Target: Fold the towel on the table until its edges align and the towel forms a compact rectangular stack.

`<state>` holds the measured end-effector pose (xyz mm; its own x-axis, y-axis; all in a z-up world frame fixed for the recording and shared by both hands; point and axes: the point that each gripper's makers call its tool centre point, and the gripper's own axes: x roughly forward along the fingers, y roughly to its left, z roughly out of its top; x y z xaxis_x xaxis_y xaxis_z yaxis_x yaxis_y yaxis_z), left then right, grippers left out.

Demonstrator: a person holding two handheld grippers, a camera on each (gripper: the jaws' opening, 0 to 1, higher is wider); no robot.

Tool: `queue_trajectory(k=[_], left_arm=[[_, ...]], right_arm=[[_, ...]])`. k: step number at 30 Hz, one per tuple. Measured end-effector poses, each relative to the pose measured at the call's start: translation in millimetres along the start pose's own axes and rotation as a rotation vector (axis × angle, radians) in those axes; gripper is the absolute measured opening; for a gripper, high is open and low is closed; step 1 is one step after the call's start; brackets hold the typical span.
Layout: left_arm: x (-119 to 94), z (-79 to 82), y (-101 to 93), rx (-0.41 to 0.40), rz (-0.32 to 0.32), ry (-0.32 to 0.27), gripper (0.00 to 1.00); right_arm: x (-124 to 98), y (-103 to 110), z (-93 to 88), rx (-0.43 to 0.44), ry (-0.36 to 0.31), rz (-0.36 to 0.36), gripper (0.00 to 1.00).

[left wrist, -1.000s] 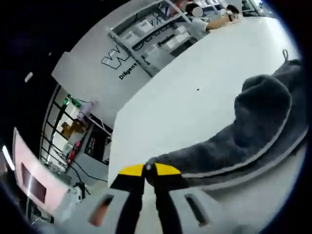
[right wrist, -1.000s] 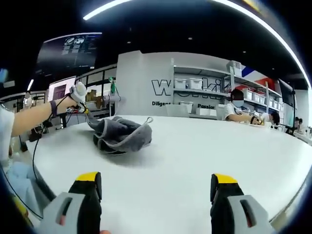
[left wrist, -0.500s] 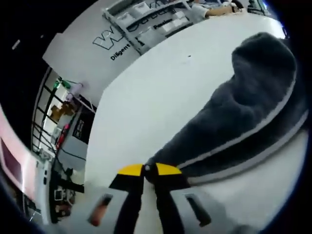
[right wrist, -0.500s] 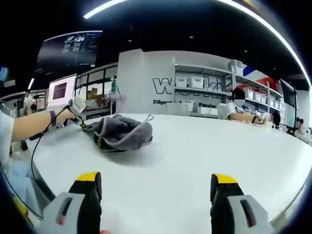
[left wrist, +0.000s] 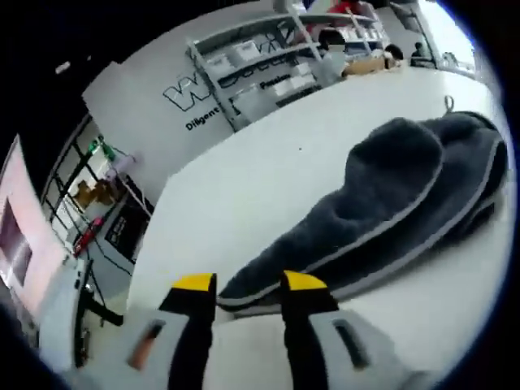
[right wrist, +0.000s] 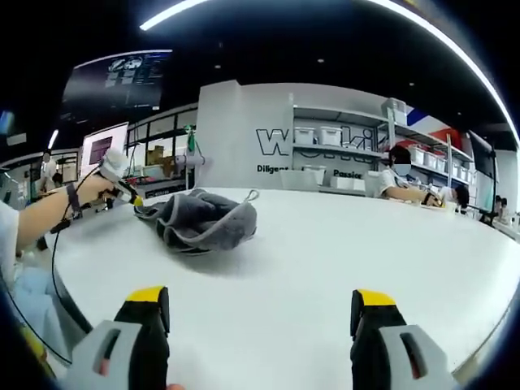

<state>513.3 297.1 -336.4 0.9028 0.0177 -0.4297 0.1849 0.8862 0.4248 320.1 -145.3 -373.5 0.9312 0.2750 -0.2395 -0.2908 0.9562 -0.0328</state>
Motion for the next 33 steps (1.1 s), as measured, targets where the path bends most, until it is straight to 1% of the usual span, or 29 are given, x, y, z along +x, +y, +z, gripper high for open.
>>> queue_trajectory(k=[1,2,4,5,6,7,10,12,13,15,17,18,21,23,25,29,33], left_arm=[[-10.9,5.7,-3.4,-0.033,-0.005,-0.037,0.44],[-19.6,10.4,-7.0,-0.056,-0.025,-0.070,0.47],[-40.3,20.6,-16.8,-0.125,-0.053,-0.155,0.52],[-53.3,22.7,-26.9,-0.154,-0.079,-0.192,0.54],[-59.3,22.5,-32.6,-0.170,-0.094,-0.207,0.56],[-70.2,20.7,-45.4,-0.205,-0.123,-0.230,0.58],[-91.2,10.8,-79.8,-0.249,-0.222,-0.243,0.68],[-103.0,6.0,-94.7,-0.296,-0.256,-0.254,0.71],[-109.4,4.3,-103.0,-0.304,-0.275,-0.268,0.72],[-121.2,-1.6,-116.3,-0.312,-0.280,-0.279,0.76],[-134.2,-7.1,-136.4,-0.313,-0.311,-0.284,0.84],[-139.1,-9.6,-143.0,-0.323,-0.321,-0.283,0.88],[-150.3,-17.9,-160.6,-0.327,-0.341,-0.268,0.93],[-156.2,-22.9,-168.4,-0.324,-0.352,-0.256,0.97],[-159.8,-25.9,-171.3,-0.327,-0.355,-0.248,0.99],[-168.4,-29.5,-175.8,-0.339,-0.370,-0.249,0.99],[-169.0,-33.7,-174.4,-0.352,-0.367,-0.247,0.99]], right_arm=[[0.3,-0.2,-0.3,0.000,0.001,0.000,0.97],[0.8,-0.2,-0.8,0.001,0.002,0.000,0.97],[2.3,0.8,-1.9,-0.001,0.007,0.003,0.97],[3.1,1.6,-2.2,-0.002,0.008,0.006,0.97],[4.0,2.4,-2.5,-0.002,0.010,0.008,0.97],[5.3,4.2,-2.8,-0.005,0.012,0.013,0.97],[7.8,7.7,-3.6,-0.011,0.019,0.024,0.97],[9.2,8.9,-4.0,-0.014,0.023,0.028,0.97],[9.9,9.3,-4.3,-0.016,0.026,0.029,0.97],[12.2,9.7,-4.4,-0.019,0.030,0.029,0.97],[14.7,11.2,-5.0,-0.021,0.036,0.031,0.97],[15.9,12.6,-5.5,-0.023,0.040,0.035,0.97],[19.4,17.2,-5.8,-0.033,0.050,0.045,0.97],[21.2,19.7,-5.6,-0.039,0.054,0.049,0.97],[23.1,22.5,-5.4,-0.042,0.057,0.055,0.97],[28.4,31.4,-4.5,-0.038,0.058,0.087,0.97],[31.6,37.4,-1.4,-0.035,0.054,0.117,0.96]])
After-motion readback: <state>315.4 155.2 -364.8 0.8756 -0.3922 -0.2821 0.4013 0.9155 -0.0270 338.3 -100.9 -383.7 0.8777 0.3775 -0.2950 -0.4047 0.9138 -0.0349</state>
